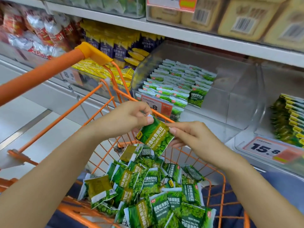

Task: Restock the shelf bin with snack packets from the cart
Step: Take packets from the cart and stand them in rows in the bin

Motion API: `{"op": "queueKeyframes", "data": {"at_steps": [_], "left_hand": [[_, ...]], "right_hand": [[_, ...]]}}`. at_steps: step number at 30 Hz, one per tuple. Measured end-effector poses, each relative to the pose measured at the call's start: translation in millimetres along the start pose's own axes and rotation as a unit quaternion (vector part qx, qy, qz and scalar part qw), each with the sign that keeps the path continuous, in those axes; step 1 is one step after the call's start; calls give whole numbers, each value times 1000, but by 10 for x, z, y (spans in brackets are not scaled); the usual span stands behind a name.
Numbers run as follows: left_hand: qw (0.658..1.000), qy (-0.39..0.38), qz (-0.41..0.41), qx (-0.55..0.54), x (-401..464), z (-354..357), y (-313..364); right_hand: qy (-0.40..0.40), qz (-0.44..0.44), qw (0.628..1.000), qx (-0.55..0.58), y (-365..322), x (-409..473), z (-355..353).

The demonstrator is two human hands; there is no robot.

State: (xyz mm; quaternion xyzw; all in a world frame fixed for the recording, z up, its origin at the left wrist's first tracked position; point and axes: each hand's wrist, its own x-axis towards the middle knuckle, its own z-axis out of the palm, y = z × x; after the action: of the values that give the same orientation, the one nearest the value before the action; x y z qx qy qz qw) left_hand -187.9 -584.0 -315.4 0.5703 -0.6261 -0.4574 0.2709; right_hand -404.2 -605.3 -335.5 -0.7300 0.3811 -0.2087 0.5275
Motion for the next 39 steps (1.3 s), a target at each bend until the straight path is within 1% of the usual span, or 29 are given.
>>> {"op": "queueKeyframes", "data": {"at_steps": [1,3,5,6,7,9,11,13,14,15,16,18,20,21,22,23,25,26,28,30,33,35,37,39], "left_hand": [[999,17,4,-38,3,22,69],[996,48,22,-76,56,138,212],[992,74,62,-81,181,310,366],[990,79,88,-71,251,394,458],[990,76,114,-44,324,474,555],[985,51,158,44,480,665,770],[971,42,207,111,626,940,1013],[949,91,260,150,767,1225,1214],[942,125,271,154,854,1350,1275],[940,146,269,151,952,1449,1297],[944,151,247,160,1074,1526,1277],[958,110,181,194,1311,1649,1172],[974,60,119,181,1456,1758,1030],[980,52,96,165,1475,1813,989],[980,64,89,166,1478,1863,953],[973,86,101,190,1466,1904,930],[952,121,133,249,1427,1954,928],[950,124,134,255,1430,1960,925],[954,120,124,245,1465,1958,895],[955,125,125,239,1494,1965,864],[950,142,143,239,1507,1980,837],[948,146,141,244,1511,1986,832],[947,150,132,251,1503,1989,853],[947,149,120,258,1493,1988,868]], "right_hand": [[37,-23,999,26,-64,-48,-44],[97,-61,992,46,-149,-168,-152],[146,-82,985,27,-171,-286,-315],[155,-83,984,10,-167,-346,-415],[155,-75,985,-6,-157,-403,-528],[156,-50,986,-39,-137,-524,-768],[176,-39,977,-117,-101,-639,-1006],[204,-25,959,-194,-19,-751,-1253],[223,-12,953,-203,55,-816,-1397],[245,4,950,-191,131,-889,-1546],[273,21,946,-174,218,-968,-1701],[338,52,928,-145,401,-1090,-2000],[405,96,902,-118,617,-1114,-2275],[432,124,885,-119,718,-1065,-2413],[449,147,871,-132,803,-983,-2541],[455,165,862,-152,887,-866,-2666],[435,191,860,-188,997,-583,-2833],[423,195,863,-195,1045,-435,-2889],[408,171,870,-218,1139,-162,-2972],[394,148,864,-277,1258,62,-3055],[366,155,827,-397,1399,247,-3132],[354,171,799,-454,1473,266,-3167],[355,193,775,-487,1536,233,-3198],[361,208,762,-496,1570,195,-3234]]}}
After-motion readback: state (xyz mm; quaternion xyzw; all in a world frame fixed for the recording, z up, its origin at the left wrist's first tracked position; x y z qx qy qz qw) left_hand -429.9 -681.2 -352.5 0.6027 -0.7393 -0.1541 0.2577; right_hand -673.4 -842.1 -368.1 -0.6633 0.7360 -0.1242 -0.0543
